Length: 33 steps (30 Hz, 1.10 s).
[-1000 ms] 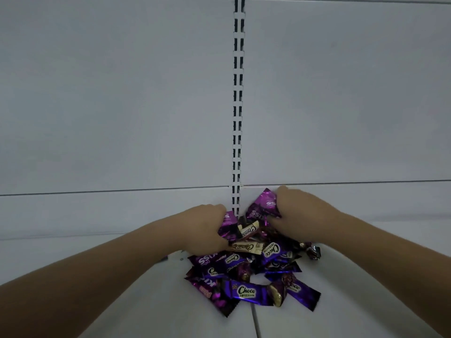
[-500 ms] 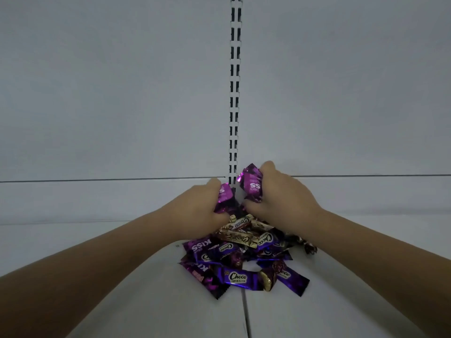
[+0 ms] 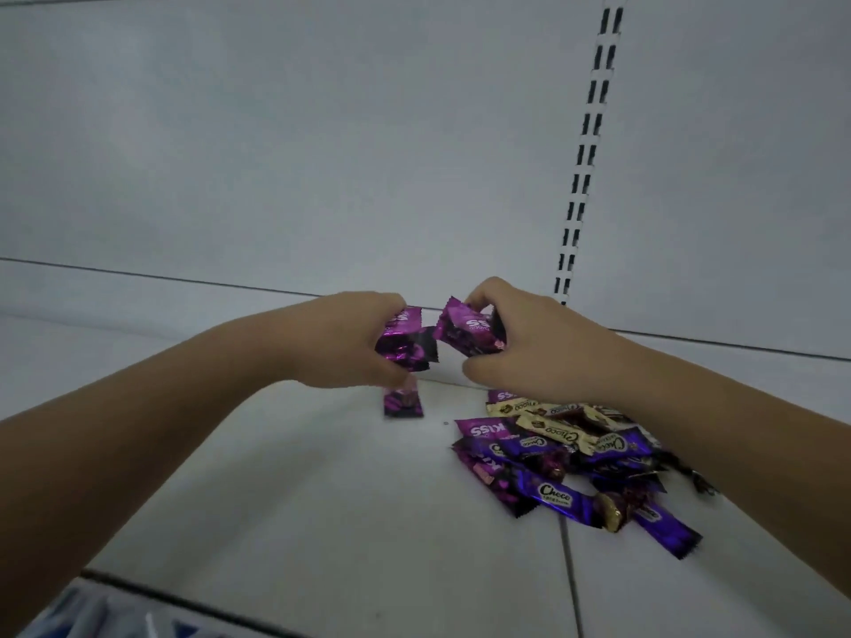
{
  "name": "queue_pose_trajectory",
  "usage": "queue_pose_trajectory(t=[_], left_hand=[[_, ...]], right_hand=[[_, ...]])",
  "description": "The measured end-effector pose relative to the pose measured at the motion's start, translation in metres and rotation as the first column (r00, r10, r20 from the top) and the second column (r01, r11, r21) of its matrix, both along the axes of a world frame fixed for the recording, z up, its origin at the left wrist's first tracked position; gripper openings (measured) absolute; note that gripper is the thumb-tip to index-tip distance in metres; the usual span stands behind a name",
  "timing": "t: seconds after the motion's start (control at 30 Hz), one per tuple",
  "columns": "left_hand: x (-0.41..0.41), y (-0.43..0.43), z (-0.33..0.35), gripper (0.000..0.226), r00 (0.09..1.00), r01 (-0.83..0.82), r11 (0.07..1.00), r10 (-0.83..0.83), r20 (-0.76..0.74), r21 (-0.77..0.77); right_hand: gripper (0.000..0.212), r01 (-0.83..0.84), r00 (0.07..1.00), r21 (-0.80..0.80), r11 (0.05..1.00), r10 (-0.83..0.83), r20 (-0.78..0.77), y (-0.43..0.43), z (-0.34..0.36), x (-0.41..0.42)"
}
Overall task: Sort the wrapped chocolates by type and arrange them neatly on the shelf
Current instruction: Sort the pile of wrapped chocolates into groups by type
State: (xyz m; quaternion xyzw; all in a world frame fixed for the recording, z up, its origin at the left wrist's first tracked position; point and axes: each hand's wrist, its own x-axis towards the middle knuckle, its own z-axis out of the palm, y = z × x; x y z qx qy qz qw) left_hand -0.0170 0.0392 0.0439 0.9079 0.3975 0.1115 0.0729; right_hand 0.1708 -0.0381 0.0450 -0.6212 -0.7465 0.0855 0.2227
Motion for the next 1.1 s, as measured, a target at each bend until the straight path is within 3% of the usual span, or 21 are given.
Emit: queue_pose_trajectory(t=[0.23, 0.5, 0.7, 1.1], left_hand=[[-0.112, 0.003, 0.0, 0.034, 0.988, -0.143, 0.99, 0.142, -0.063, -0.008], [-0.271, 0.032, 0.001, 0.032, 0.972, -0.215, 0.976, 0.216, -0.095, 0.022], [-0.376, 0.061, -0.006, 0.028, 0.963, -0.26, 0.963, 0.253, -0.097, -0.07], [-0.485, 0.17, -0.018, 0.032, 0.961, -0.233, 0.971, 0.223, -0.163, -0.047]], right_hand=[[0.037, -0.128, 0.981, -0.03, 0.991, 0.131, 0.143, 0.031, -0.002, -0.107], [0.033, -0.236, 0.96, -0.04, 0.971, 0.24, 0.142, 0.084, -0.012, -0.268], [0.033, -0.316, 0.933, -0.056, 0.947, 0.321, 0.162, 0.126, -0.019, -0.369], [0.033, -0.383, 0.888, -0.124, 0.915, 0.402, 0.222, 0.235, -0.031, -0.468]])
